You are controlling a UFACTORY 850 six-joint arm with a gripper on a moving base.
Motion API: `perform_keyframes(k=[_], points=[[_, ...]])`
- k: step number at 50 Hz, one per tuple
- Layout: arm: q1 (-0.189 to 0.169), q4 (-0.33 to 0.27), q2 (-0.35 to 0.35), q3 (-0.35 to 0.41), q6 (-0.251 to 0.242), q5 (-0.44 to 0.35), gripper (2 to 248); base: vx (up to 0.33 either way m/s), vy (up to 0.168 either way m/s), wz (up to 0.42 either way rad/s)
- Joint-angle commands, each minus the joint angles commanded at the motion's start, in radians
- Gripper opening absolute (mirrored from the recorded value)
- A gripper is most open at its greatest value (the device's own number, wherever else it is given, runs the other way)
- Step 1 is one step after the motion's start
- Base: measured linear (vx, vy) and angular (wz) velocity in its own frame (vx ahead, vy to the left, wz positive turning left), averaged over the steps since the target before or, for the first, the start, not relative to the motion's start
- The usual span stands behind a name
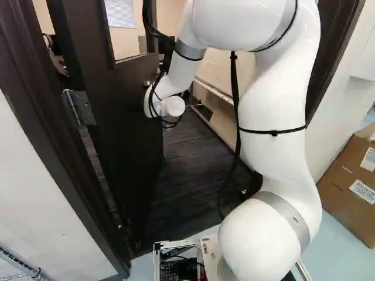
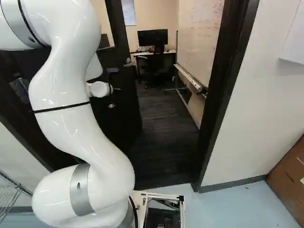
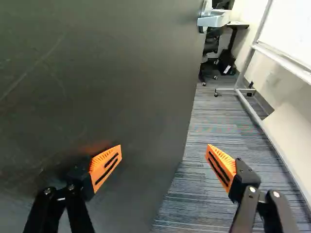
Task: Open the door and move inside
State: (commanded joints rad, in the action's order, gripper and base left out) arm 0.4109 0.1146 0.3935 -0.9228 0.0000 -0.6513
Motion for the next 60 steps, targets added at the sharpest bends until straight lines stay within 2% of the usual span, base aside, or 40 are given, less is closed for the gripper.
perform_keyframes(k=[27, 60], points=[[0.053, -0.001, 0.041, -0.052, 0.000, 0.000, 247, 0.000, 0.000, 0.000], [0.119, -0.028, 0.100, -0.127, 0.000, 0.000, 247, 0.000, 0.000, 0.000]])
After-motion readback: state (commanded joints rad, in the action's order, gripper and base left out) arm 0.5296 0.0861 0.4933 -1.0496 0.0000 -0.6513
